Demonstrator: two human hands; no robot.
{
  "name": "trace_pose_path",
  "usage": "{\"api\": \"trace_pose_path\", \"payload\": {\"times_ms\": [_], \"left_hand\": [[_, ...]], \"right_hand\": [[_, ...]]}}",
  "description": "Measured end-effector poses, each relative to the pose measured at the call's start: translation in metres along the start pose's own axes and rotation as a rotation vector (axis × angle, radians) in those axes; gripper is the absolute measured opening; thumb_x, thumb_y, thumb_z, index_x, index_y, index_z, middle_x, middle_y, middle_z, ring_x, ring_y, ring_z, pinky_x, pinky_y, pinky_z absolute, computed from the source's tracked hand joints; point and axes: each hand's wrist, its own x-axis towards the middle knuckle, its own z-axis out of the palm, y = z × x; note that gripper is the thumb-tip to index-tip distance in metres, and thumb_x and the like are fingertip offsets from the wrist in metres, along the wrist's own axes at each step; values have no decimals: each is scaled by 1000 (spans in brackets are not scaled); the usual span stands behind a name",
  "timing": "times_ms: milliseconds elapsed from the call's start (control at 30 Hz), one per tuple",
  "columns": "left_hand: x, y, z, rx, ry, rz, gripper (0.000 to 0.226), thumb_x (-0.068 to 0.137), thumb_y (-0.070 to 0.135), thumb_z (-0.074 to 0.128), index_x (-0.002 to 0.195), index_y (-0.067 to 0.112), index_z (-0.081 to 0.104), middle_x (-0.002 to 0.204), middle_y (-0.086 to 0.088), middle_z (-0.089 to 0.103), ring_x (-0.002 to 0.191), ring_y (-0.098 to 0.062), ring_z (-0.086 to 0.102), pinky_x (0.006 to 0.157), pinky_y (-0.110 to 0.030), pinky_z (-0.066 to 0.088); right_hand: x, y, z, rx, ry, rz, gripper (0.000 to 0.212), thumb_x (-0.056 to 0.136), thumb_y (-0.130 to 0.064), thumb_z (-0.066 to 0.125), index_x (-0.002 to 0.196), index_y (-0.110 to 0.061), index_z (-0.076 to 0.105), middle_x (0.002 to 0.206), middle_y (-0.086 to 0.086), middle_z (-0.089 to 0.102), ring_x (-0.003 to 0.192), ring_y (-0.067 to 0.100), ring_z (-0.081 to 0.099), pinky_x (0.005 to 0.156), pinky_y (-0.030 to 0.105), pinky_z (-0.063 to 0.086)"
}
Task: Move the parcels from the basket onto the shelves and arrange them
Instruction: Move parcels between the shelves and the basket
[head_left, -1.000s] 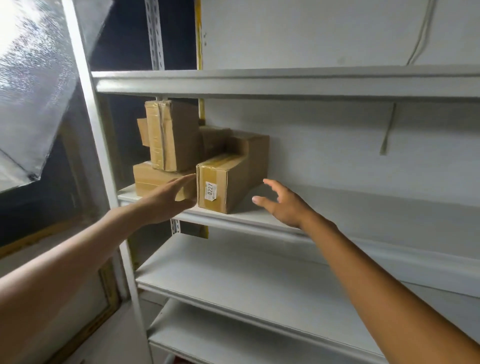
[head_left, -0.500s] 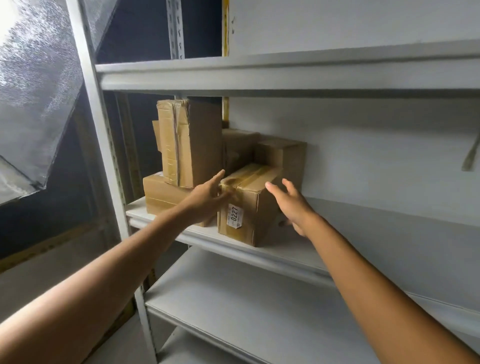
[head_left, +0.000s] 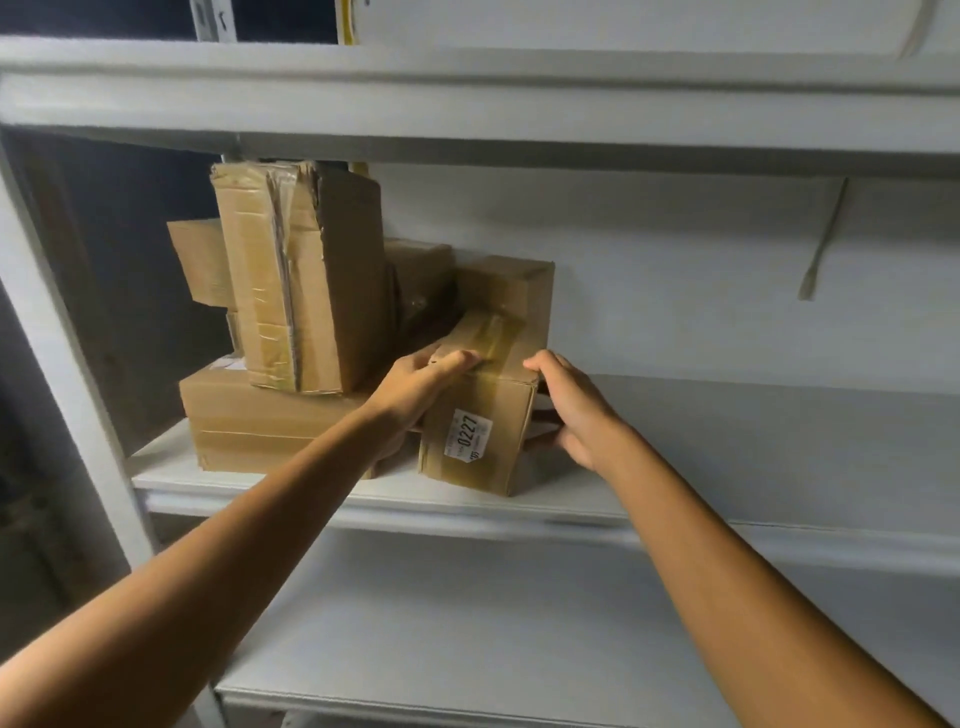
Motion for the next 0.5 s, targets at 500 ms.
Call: {"api": "trace_pose_path", "payload": {"times_ms": [500], "left_hand": [[-37,40,75,-49,-195,167,54,81,42,69,132,37,52,114,5,68,106,-20,64,91,-49,51]], "right_hand": [[-76,-11,-82,88,122,-74,27,91,-15,50,113,-8,62,85,5,54,77,22,55,55,36,53]]}}
